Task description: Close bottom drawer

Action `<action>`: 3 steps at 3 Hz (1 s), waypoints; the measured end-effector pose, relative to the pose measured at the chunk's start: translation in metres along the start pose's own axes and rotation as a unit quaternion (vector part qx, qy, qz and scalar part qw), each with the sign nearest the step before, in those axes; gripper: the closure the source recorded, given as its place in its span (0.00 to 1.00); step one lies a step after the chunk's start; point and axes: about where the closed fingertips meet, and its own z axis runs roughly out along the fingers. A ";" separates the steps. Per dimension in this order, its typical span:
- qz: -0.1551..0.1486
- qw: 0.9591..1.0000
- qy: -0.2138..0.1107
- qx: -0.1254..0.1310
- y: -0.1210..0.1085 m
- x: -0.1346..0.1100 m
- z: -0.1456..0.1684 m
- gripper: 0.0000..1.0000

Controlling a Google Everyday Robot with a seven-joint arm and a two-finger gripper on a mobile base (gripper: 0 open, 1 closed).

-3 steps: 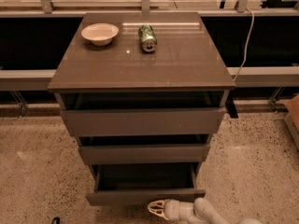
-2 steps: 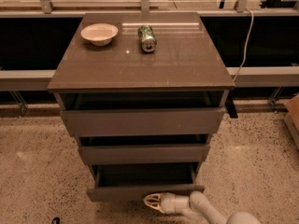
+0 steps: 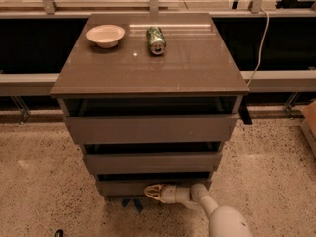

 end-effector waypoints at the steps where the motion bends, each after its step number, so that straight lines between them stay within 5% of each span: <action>1: -0.005 1.000 0.006 0.002 -0.005 0.001 -0.003 1.00; 2: 0.008 1.000 0.003 0.011 0.017 0.003 -0.023 1.00; 3: 0.057 0.998 -0.006 0.019 0.074 0.005 -0.060 1.00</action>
Offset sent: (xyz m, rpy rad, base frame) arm -0.1068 -0.0772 -0.0100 0.0480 0.0675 -0.0917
